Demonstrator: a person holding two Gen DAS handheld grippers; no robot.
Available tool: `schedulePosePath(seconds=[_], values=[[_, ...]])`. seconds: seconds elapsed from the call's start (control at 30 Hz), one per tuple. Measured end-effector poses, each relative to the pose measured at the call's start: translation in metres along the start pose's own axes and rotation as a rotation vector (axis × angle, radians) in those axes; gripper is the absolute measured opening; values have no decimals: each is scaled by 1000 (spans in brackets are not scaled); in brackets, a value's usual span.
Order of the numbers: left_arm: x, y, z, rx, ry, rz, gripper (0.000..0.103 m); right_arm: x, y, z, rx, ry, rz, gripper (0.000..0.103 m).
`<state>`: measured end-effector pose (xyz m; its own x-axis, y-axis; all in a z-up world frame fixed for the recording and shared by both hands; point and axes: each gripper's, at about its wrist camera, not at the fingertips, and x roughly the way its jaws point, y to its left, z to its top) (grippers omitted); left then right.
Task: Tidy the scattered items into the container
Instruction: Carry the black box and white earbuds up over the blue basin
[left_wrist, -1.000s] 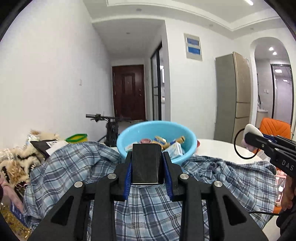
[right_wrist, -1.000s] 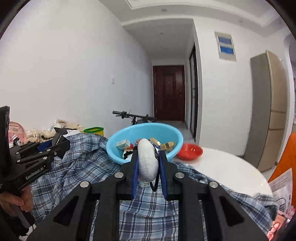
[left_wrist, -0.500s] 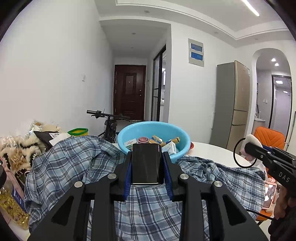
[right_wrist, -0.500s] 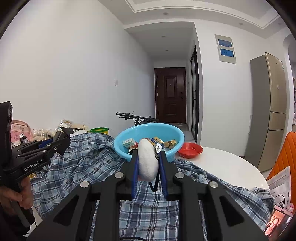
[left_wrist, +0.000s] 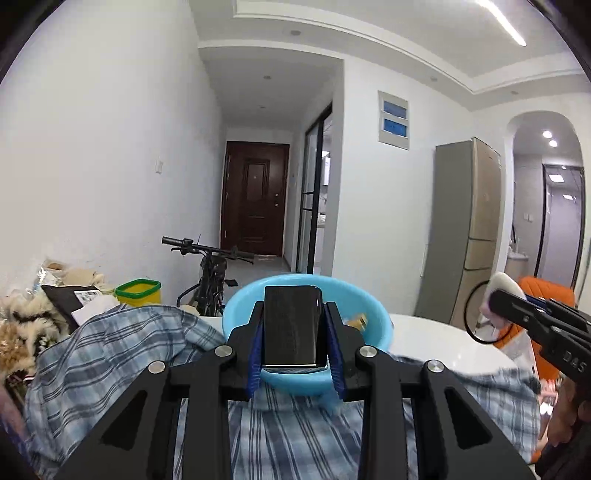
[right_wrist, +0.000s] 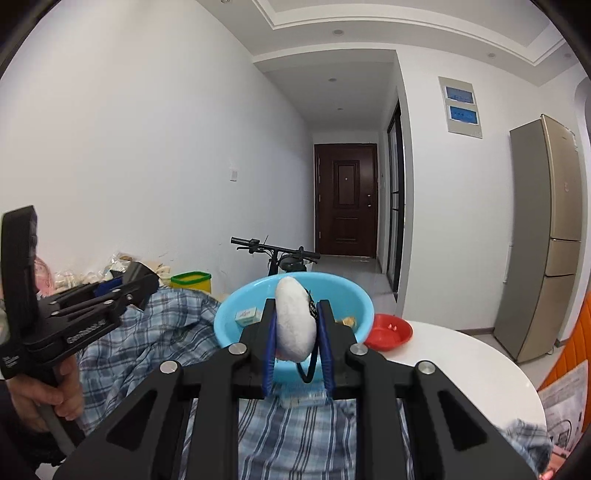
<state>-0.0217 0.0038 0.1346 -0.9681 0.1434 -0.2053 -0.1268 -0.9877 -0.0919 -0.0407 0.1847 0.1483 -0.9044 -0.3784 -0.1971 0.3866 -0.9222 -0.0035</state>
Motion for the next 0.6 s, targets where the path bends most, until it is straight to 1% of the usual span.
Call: schedulePosePath(seconds=[0.1, 0.13, 0.17, 0.2, 0.23, 0.3, 0.4, 0.53, 0.6], values=[[36, 11, 11, -40, 24, -18, 32, 24, -7, 12, 3, 2, -10, 19], [48, 13, 15, -35, 32, -10, 32, 32, -9, 16, 4, 4, -12, 19], [61, 13, 19, -15, 39, 16, 32, 41, -11, 21, 3, 2, -17, 19], [71, 14, 23, -3, 35, 43, 32, 48, -14, 25, 4, -2, -26, 19], [82, 18, 28, -13, 27, 53, 32, 55, -16, 29, 4, -7, -32, 19], [99, 24, 37, -38, 28, 42, 32, 69, -20, 38, 2, -18, -37, 19], [126, 33, 51, -60, 12, 45, 32, 89, -23, 51, -15, -38, -43, 19], [158, 35, 66, -36, -15, 50, 32, 119, -27, 68, -32, -64, -54, 19], [176, 37, 74, -23, -25, 58, 32, 131, -29, 77, -41, -91, -68, 19]])
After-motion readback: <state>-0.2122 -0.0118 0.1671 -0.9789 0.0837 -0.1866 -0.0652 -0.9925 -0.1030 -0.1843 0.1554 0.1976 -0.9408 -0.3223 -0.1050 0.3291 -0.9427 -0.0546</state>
